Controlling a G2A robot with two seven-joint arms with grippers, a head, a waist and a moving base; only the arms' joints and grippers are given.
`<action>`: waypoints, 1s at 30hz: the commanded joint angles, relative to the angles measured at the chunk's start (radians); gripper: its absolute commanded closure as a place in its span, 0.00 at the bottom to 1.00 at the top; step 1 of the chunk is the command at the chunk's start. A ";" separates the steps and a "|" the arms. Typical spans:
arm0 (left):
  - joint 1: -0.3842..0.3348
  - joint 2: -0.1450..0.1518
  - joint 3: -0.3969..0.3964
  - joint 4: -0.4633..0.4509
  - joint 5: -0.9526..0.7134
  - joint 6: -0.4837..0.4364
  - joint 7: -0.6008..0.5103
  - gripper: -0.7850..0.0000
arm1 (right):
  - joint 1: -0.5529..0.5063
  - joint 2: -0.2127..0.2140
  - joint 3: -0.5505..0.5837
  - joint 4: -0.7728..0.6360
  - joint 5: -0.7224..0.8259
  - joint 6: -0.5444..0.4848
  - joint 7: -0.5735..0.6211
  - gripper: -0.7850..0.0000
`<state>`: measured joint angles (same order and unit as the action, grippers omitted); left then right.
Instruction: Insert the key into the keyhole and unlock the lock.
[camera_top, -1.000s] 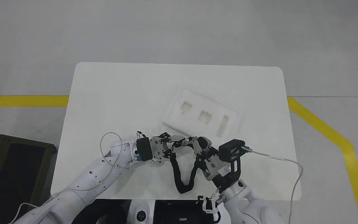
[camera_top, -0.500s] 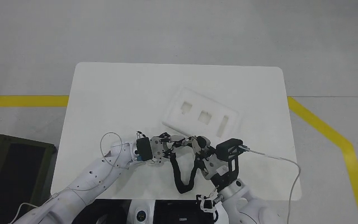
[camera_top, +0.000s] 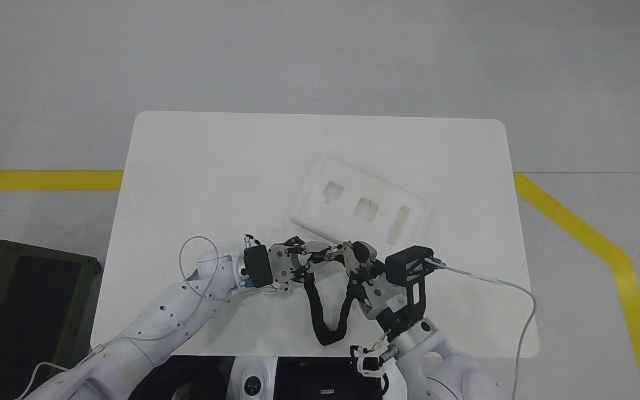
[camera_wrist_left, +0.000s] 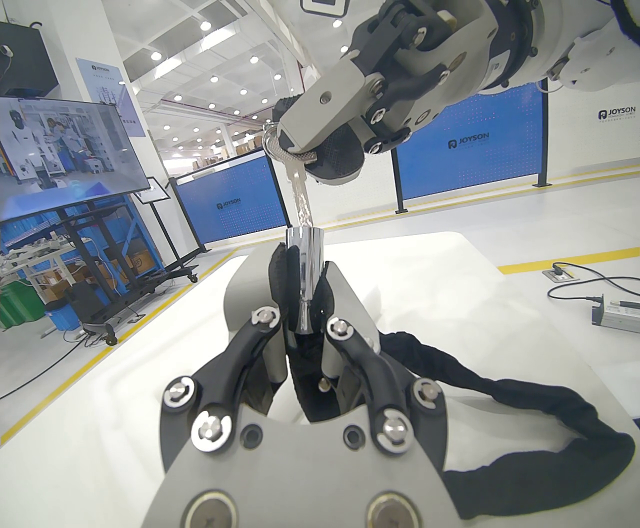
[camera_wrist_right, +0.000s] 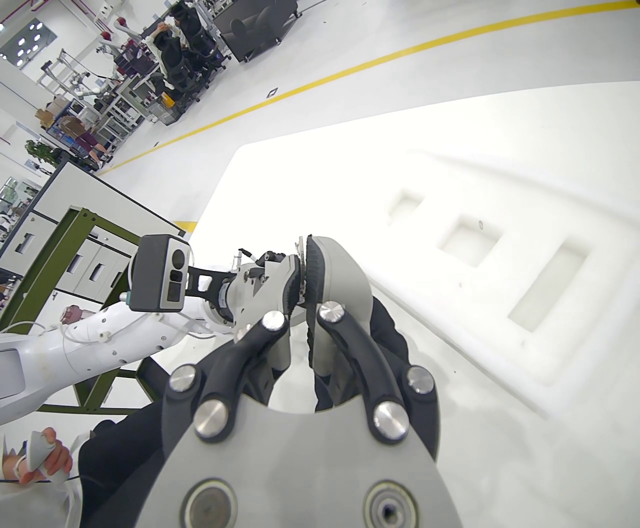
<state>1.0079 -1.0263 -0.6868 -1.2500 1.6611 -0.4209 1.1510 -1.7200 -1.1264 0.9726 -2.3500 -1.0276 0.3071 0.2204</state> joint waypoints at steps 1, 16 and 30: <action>0.000 0.000 0.000 0.000 0.000 0.000 0.000 1.00 | -0.001 -0.001 0.001 0.000 -0.002 0.001 0.002 1.00; 0.000 0.000 0.000 0.000 0.000 0.000 0.000 1.00 | -0.006 -0.012 0.001 0.000 -0.019 -0.012 0.021 1.00; 0.000 0.000 0.000 0.000 0.000 0.000 0.000 1.00 | -0.011 -0.022 -0.014 0.000 -0.060 -0.006 0.041 1.00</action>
<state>1.0079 -1.0263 -0.6868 -1.2499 1.6611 -0.4209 1.1510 -1.7310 -1.1476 0.9599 -2.3500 -1.0854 0.3008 0.2596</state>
